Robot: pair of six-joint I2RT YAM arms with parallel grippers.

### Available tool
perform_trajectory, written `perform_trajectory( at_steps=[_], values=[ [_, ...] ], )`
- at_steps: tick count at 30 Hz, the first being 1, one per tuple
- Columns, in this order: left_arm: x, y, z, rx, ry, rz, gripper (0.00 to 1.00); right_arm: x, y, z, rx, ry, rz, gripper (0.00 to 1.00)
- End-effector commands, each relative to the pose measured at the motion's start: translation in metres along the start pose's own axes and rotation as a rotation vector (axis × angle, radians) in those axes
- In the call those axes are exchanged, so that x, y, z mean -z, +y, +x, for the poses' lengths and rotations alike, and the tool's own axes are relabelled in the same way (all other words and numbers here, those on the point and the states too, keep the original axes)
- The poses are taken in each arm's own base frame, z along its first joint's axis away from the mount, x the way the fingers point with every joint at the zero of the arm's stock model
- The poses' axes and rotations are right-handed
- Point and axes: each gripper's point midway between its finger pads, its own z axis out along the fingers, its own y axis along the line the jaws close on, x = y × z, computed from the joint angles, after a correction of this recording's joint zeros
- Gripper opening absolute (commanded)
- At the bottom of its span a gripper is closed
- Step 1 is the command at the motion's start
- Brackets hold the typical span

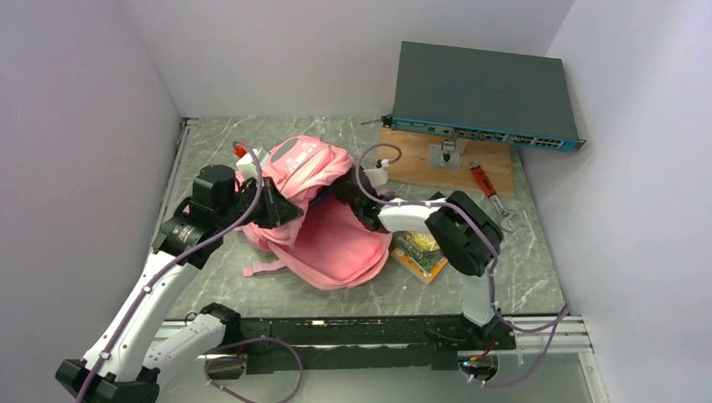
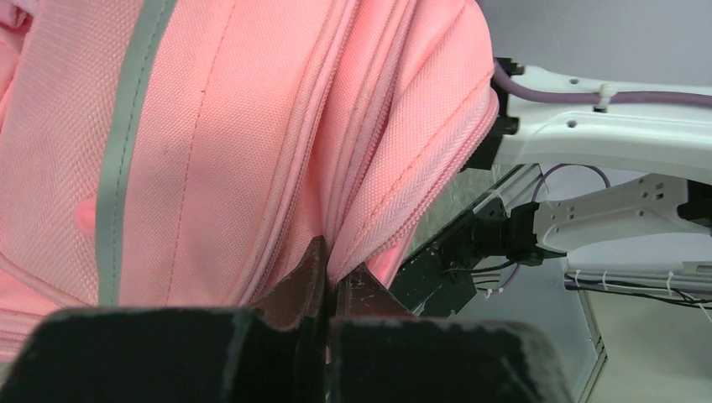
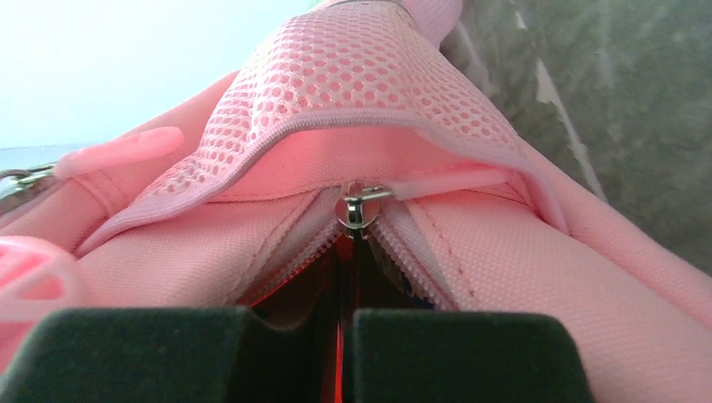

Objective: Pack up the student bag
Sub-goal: Place the book in the student bag.

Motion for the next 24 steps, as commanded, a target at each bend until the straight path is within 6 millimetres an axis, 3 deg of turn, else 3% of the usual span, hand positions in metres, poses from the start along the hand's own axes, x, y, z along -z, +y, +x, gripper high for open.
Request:
perform_trajectory(
  at_steps=[1, 4, 6, 12, 15, 18, 24],
  values=[
    [0.014, -0.046, -0.026, -0.029, -0.087, 0.18, 0.0, -0.03, 0.018, -0.005, 0.033, -0.122, -0.026, 0.0],
    [0.015, -0.044, -0.026, -0.036, -0.091, 0.167, 0.0, -0.042, 0.011, 0.012, 0.125, -0.066, -0.033, 0.03],
    [0.015, -0.042, -0.026, -0.043, -0.088, 0.154, 0.0, -0.039, 0.004, 0.018, 0.182, -0.027, -0.033, 0.14],
    [0.014, -0.033, -0.025, -0.061, -0.102, 0.111, 0.0, -0.028, -0.022, 0.033, 0.264, 0.078, -0.039, 0.33],
    [0.013, -0.032, -0.025, -0.06, -0.097, 0.106, 0.0, -0.021, -0.018, 0.034, 0.279, 0.1, -0.065, 0.37],
    [0.013, -0.031, -0.024, -0.058, -0.094, 0.104, 0.0, -0.014, -0.013, 0.035, 0.338, 0.14, -0.051, 0.49],
    [0.012, -0.027, -0.021, -0.06, -0.091, 0.094, 0.0, 0.018, -0.015, 0.038, 0.483, 0.248, -0.067, 0.68]
  ],
)
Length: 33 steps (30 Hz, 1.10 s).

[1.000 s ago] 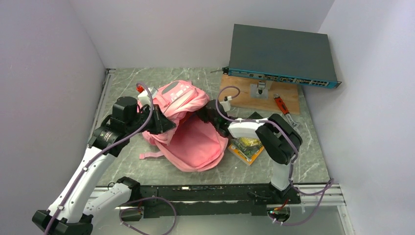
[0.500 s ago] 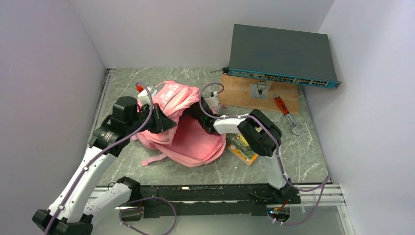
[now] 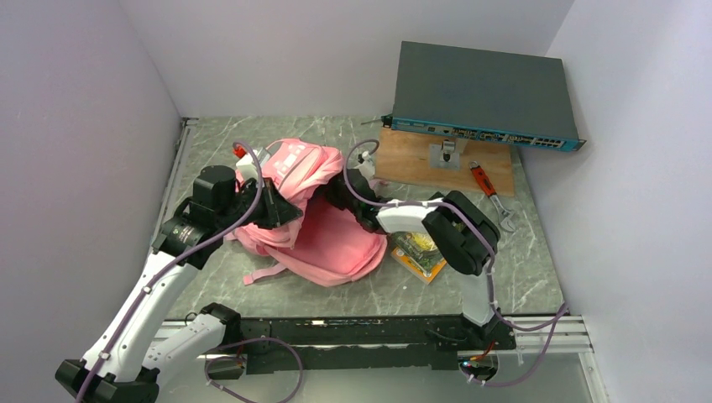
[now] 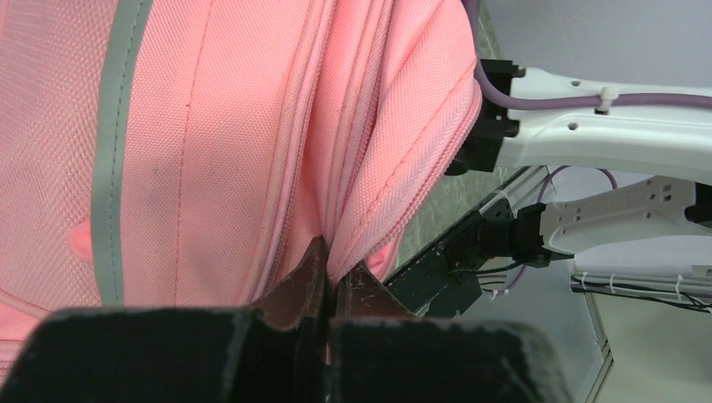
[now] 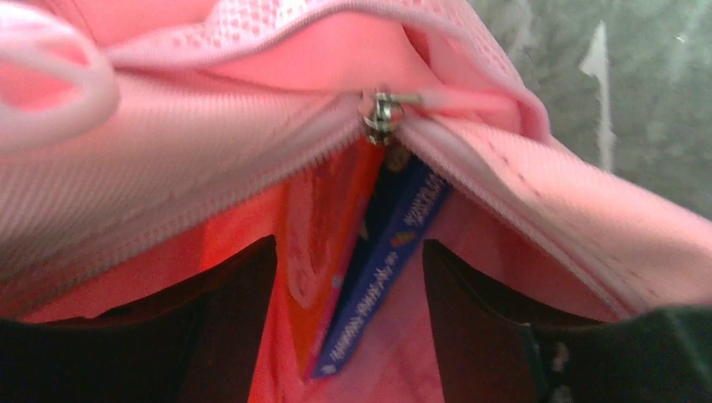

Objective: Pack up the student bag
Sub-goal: Place the book in the student bag.

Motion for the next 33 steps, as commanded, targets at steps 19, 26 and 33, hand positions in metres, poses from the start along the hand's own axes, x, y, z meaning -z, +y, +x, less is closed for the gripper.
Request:
perform_trajectory(
  at_steps=[19, 26, 33],
  values=[
    [-0.003, 0.003, -0.01, -0.061, -0.066, -0.003, 0.0, 0.183, -0.006, -0.02, 0.681, 0.287, -0.088, 0.87],
    [0.002, 0.03, -0.015, -0.077, -0.099, -0.155, 0.0, 0.229, -0.041, -0.082, 0.7, 0.075, 0.159, 0.94],
    [0.018, 0.046, -0.023, -0.086, -0.174, -0.265, 0.0, 0.259, -0.099, -0.11, 0.735, 0.062, 0.567, 0.96]
  ],
)
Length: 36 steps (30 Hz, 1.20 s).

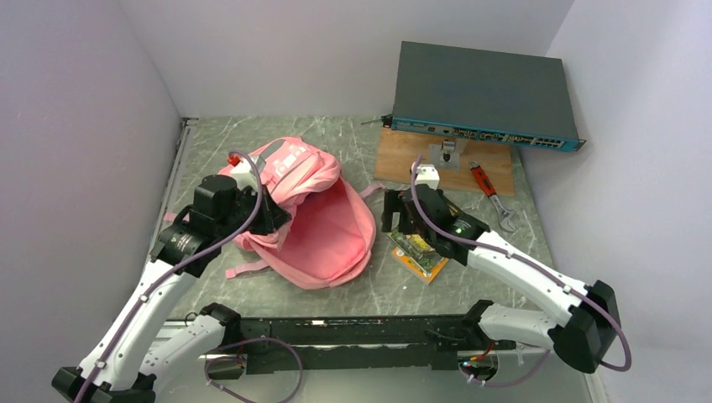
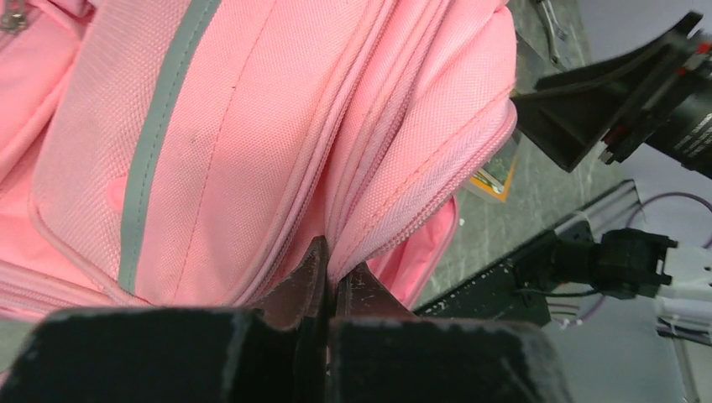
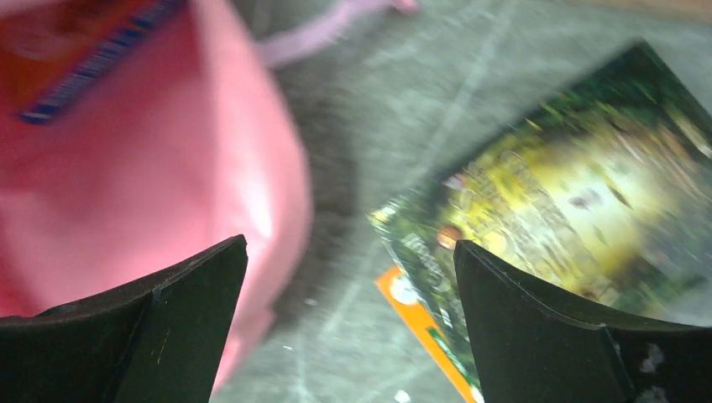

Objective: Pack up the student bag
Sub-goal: Place the book in the student bag, then pick up the book from the center of the board.

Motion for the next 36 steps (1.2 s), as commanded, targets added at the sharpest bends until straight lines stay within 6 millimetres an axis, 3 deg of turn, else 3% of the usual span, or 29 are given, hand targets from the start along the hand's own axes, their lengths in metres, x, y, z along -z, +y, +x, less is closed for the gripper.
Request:
perform_trajectory(
  at_steps=[1, 8, 18, 31, 36],
  values=[
    [0.011, 0.014, -0.031, -0.024, -0.152, -0.097, 0.0, 0.011, -0.055, 0.015, 0.056, 0.099, 0.313, 0.96],
    [0.015, 0.017, -0.033, -0.015, -0.178, -0.118, 0.0, 0.012, -0.063, 0.035, 0.138, 0.184, 0.378, 0.95],
    [0.041, 0.036, -0.036, 0.055, -0.308, -0.214, 0.0, 0.002, -0.044, 0.06, 0.421, 0.266, 0.547, 0.96],
    [0.061, 0.049, -0.035, 0.079, -0.381, -0.277, 0.0, -0.053, -0.028, 0.081, 0.575, 0.247, 0.612, 0.92],
    [0.056, 0.051, -0.03, 0.072, -0.36, -0.282, 0.0, -0.066, -0.037, 0.087, 0.638, 0.227, 0.698, 0.9]
  ],
)
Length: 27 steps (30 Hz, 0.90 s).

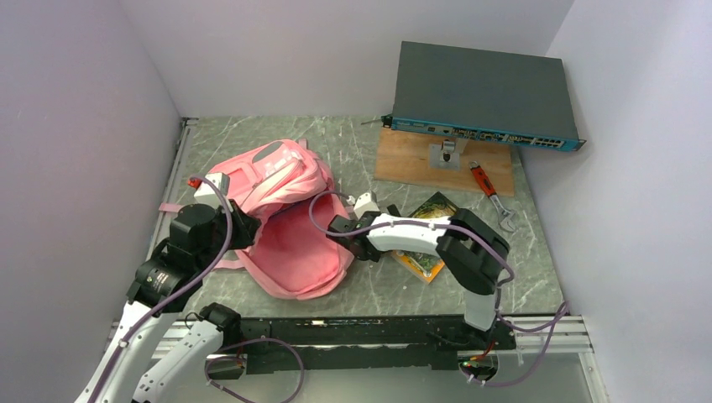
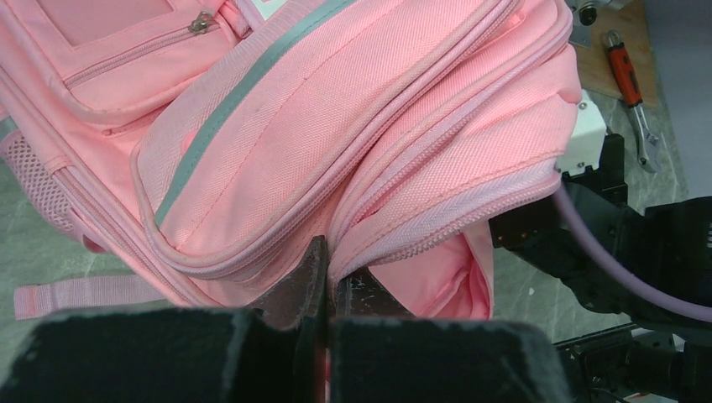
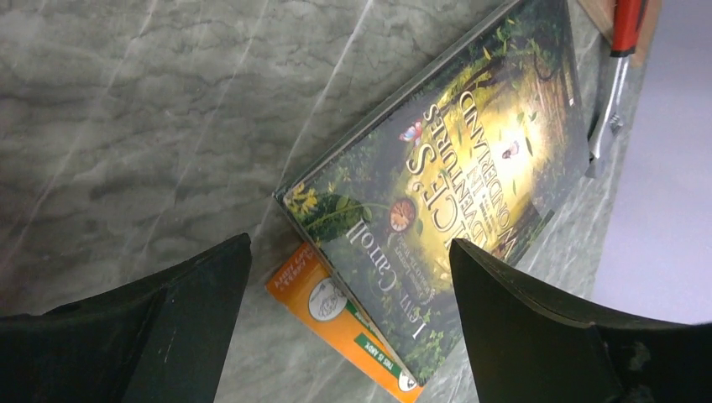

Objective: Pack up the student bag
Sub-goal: Pick up the book from the center of the board.

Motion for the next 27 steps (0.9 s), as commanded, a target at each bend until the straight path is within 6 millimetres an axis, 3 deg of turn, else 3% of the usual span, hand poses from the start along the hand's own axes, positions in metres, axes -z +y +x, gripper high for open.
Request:
perform_trajectory(
  at_steps=[1, 3, 7, 20, 27],
  values=[
    [0.001, 0.0, -0.027, 0.058, -0.114, -0.021, 0.0, -0.006, -0.004, -0.019, 0.001, -0.073, 0.116, 0.9],
    [0.001, 0.0, -0.027, 0.055, -0.112, -0.022, 0.0, -0.011, -0.005, -0.015, 0.024, -0.069, 0.166, 0.89],
    [0.003, 0.006, -0.03, 0.053, -0.141, -0.047, 0.0, -0.018, -0.004, -0.009, 0.047, -0.071, 0.222, 0.75],
    [0.005, 0.007, -0.031, 0.045, -0.147, -0.053, 0.0, -0.033, 0.011, -0.003, 0.084, -0.059, 0.236, 0.74],
    [0.006, 0.006, -0.032, 0.049, -0.148, -0.046, 0.0, -0.037, 0.014, -0.001, 0.086, -0.057, 0.248, 0.61]
  ],
)
